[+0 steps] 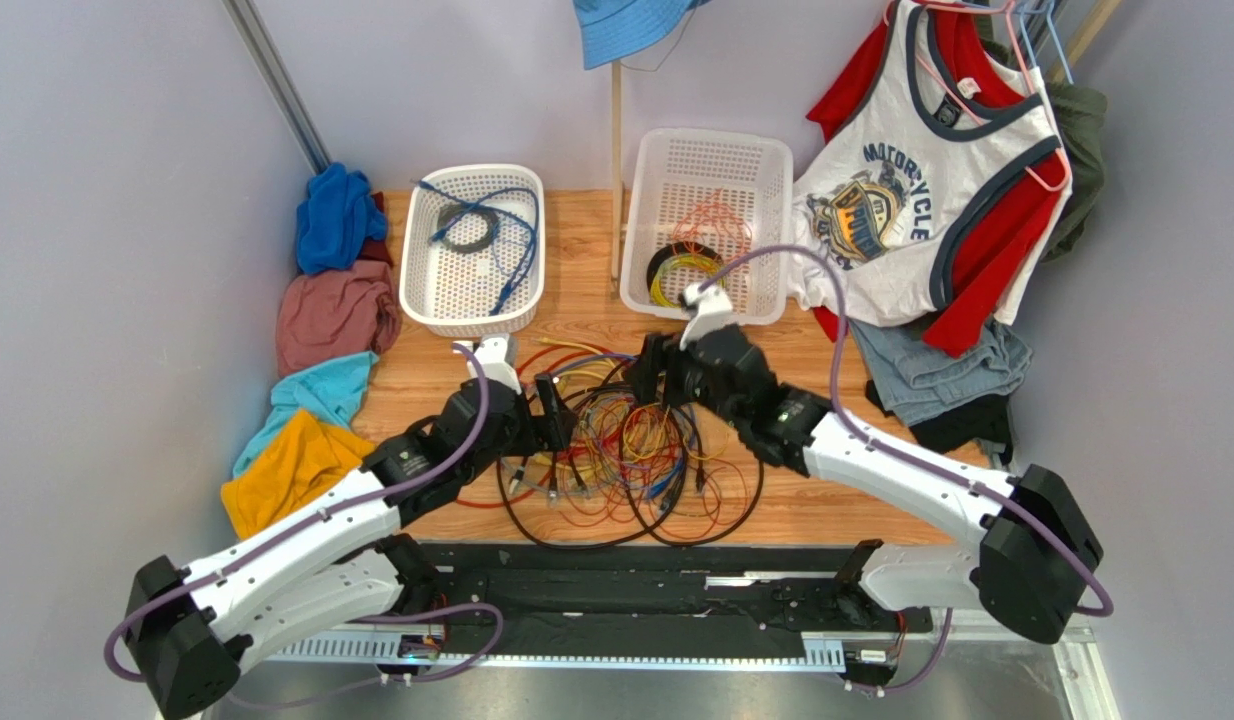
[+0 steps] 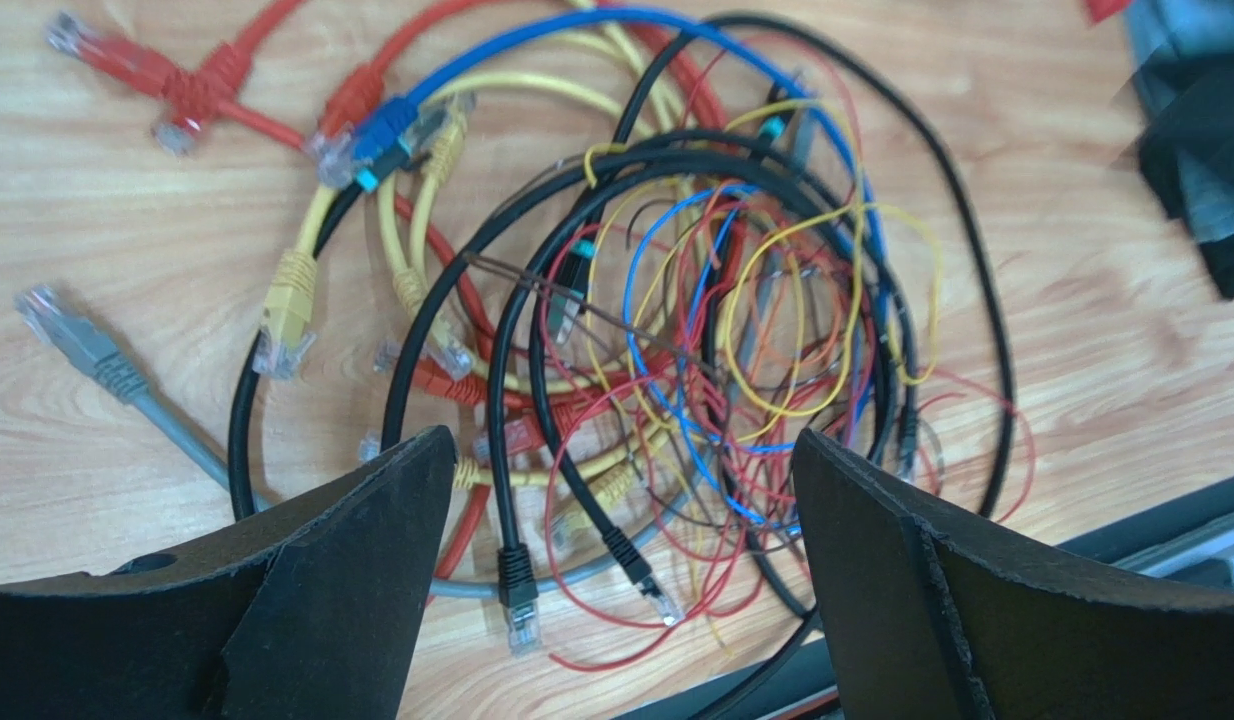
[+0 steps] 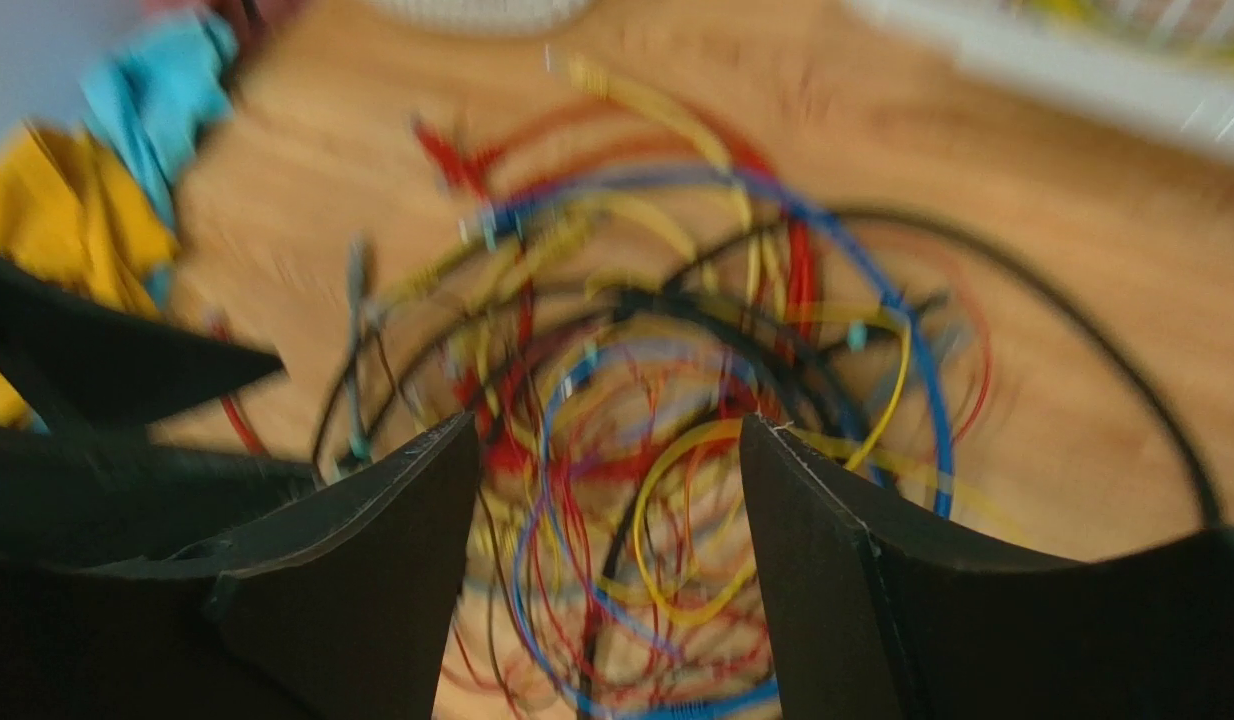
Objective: Untangle the cables
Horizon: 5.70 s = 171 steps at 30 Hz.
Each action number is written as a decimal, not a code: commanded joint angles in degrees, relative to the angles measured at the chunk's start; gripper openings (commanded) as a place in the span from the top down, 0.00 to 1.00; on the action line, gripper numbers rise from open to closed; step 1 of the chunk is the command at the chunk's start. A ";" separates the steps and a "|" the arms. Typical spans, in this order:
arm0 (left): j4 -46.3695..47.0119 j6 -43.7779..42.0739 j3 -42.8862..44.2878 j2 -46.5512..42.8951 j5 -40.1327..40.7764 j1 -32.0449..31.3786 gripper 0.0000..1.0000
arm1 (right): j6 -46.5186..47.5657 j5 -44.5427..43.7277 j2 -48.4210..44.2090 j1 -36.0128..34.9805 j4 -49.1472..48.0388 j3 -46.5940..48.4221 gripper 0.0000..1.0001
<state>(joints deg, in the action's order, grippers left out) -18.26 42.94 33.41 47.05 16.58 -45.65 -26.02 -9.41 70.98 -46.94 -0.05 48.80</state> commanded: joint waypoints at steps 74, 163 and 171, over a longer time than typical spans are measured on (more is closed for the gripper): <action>0.77 -0.58 -2.73 -12.95 -1.99 0.12 0.13 | 3.26 -12.82 -20.61 -13.53 7.52 -11.53 1.00; 1.82 -7.69 3.16 20.10 -8.85 0.03 0.36 | -2.10 -15.82 -44.79 -13.44 21.77 -18.21 1.00; 4.99 -6.73 1.40 26.77 -5.88 -0.14 0.32 | -2.54 -15.46 -45.58 -13.36 22.29 -18.56 1.00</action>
<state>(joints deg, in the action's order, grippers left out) -13.26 36.67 35.24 70.96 6.76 -45.67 -27.86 -24.95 26.24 -60.55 23.90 29.93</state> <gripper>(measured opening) 0.696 0.011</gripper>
